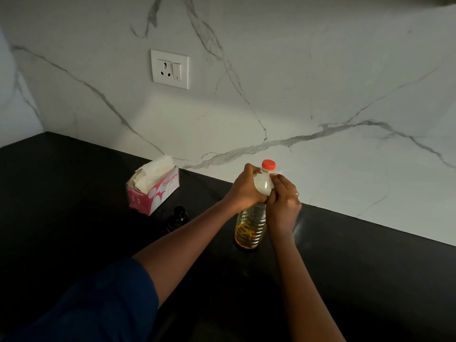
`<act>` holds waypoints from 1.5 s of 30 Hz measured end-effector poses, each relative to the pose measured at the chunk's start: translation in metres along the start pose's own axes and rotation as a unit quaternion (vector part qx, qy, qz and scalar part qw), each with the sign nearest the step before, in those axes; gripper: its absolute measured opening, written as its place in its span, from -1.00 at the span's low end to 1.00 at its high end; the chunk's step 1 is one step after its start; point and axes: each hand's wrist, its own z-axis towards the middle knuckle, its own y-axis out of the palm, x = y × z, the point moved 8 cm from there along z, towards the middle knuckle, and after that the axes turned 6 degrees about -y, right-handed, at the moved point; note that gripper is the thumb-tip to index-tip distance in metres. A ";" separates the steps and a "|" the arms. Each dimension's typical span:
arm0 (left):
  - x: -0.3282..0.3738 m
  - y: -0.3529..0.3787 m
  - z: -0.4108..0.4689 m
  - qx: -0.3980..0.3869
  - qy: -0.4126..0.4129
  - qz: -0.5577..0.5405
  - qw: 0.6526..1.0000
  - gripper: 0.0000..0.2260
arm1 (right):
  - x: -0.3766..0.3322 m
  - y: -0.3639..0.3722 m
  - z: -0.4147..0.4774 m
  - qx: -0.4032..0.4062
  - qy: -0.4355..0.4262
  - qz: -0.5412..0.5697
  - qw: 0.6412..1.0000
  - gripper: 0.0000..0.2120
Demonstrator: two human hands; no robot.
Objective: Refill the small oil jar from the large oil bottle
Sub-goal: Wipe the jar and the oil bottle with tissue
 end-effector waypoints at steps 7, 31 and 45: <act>-0.006 0.014 -0.001 -0.075 0.009 0.038 0.996 -0.19 | 0.009 -0.004 0.002 0.026 0.077 0.038 0.996 -0.74; -0.010 0.009 -0.003 -0.002 0.021 -0.034 0.999 -0.36 | -0.018 -0.004 -0.021 -0.021 -0.064 -0.055 0.996 -0.74; -0.022 0.005 -0.003 -0.039 0.004 -0.052 0.998 -0.31 | -0.023 -0.002 -0.024 -0.017 -0.100 -0.056 0.993 -0.71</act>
